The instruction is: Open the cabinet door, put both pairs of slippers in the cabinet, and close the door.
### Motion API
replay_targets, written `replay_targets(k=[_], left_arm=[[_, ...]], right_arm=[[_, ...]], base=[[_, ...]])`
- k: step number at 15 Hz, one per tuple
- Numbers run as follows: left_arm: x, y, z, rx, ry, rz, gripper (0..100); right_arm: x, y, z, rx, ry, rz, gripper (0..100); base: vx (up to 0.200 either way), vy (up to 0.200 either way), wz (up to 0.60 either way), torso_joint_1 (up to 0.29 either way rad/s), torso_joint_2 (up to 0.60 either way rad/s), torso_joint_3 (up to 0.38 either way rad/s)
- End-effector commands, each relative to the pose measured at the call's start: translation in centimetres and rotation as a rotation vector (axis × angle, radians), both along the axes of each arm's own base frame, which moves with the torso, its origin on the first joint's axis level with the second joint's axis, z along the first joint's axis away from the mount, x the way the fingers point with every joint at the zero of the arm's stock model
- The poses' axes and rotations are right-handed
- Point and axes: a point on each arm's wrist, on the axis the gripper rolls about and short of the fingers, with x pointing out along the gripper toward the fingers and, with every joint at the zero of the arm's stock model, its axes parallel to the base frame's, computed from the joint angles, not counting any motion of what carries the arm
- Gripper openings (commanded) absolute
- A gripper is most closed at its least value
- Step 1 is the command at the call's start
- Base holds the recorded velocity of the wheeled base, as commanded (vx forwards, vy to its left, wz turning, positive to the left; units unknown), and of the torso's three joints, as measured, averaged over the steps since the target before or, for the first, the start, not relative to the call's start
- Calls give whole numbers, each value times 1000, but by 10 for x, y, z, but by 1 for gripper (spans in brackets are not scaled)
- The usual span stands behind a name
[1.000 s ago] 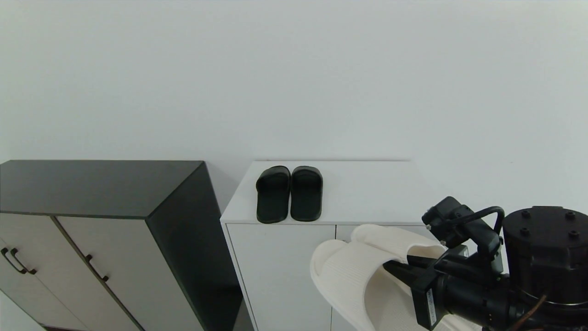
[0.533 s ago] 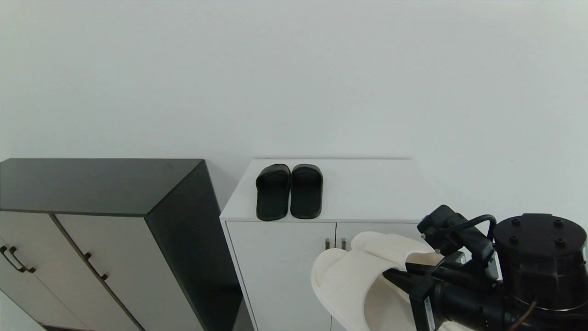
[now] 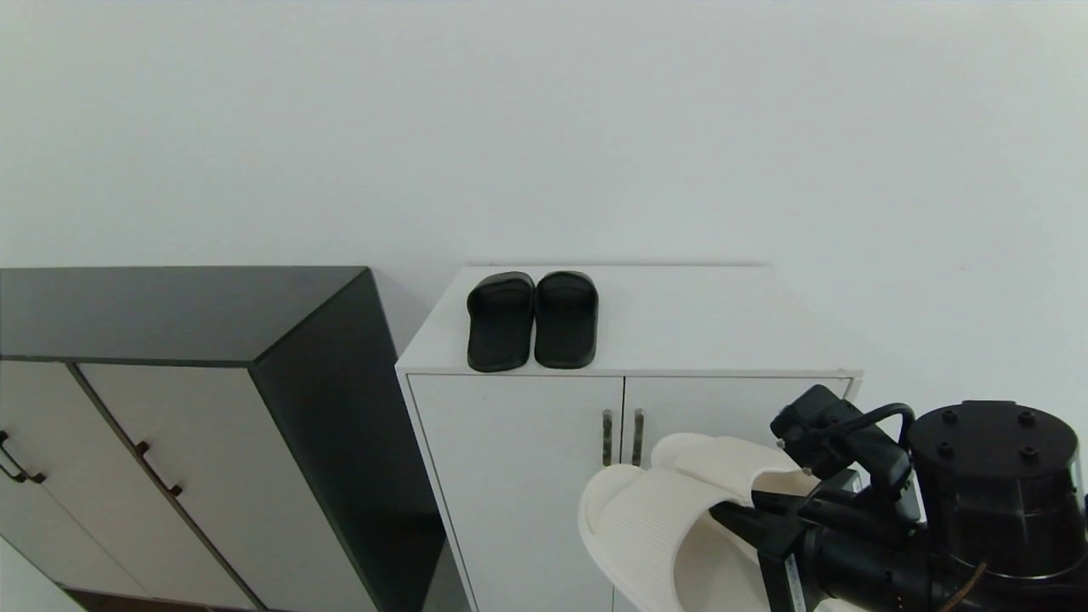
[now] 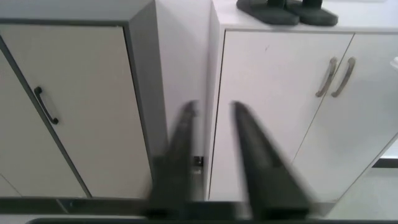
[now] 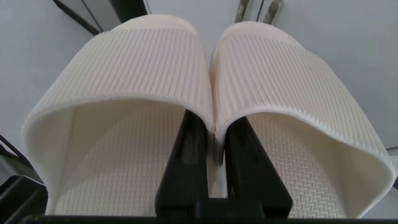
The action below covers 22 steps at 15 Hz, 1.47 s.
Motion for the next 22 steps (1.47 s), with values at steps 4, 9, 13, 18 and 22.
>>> replay_targets(k=[4, 9, 13, 18, 22], left_arm=[[0, 0, 0, 3, 0, 0, 100], [0, 0, 0, 3, -2, 13, 100], [0, 1, 1, 50, -2, 25, 100], [24, -2, 88, -26, 52, -114, 100], [103, -16, 116, -22, 109, -366, 100]], right_arm=[[-1, 0, -2, -6, 3, 4, 0], [-2, -1, -5, -16, 10, 2, 0], [-3, -2, -5, -17, 9, 3, 0], [-3, -2, -8, -16, 11, 9, 0], [-2, 0, -12, -26, 20, 9, 0]], base=[[0, 0, 0, -223, 546, 320], [0, 0, 0, -198, 520, 313], [0, 0, 0, -175, 491, 316], [0, 0, 0, -138, 463, 331], [0, 0, 0, -100, 454, 355]])
